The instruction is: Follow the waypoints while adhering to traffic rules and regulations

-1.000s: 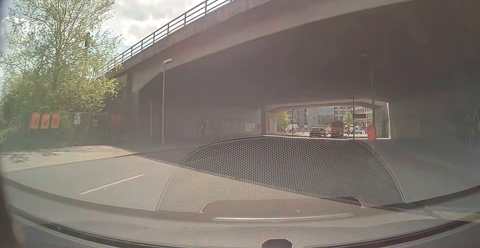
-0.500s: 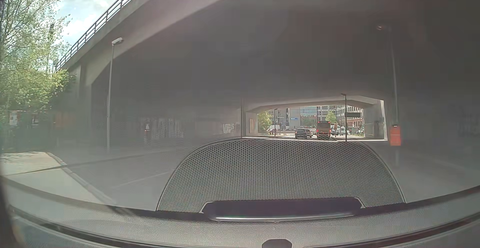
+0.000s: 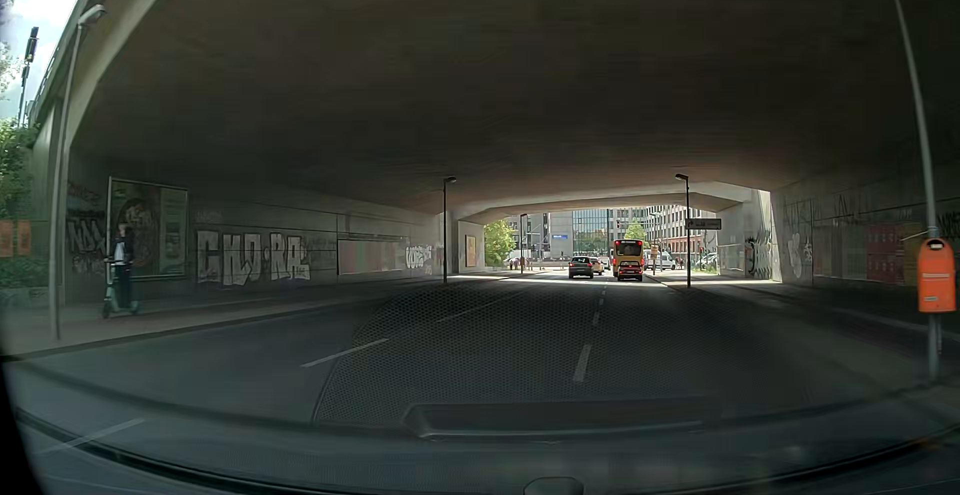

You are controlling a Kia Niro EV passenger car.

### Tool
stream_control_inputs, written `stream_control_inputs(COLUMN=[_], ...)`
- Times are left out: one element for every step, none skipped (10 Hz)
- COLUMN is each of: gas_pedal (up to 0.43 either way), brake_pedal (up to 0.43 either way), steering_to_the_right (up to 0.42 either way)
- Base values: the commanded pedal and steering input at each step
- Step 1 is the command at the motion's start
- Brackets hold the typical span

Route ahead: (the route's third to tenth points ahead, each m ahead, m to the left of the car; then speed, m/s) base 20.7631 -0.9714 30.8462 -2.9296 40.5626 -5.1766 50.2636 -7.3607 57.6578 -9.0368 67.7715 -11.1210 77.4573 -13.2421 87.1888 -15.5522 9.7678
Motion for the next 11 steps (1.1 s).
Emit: stream_control_inputs(gas_pedal=[0.157,0.150,0.118,0.118,0.118,0.118,0.118,0.118,0.118,0.118,0.118], brake_pedal=[0.018,0.018,0.018,0.018,0.018,0.018,0.018,0.018,0.018,0.018,0.018], steering_to_the_right=[0.036,0.033,0.030,0.028,0.029,0.030,0.030,0.031,0.033,0.032,0.030])
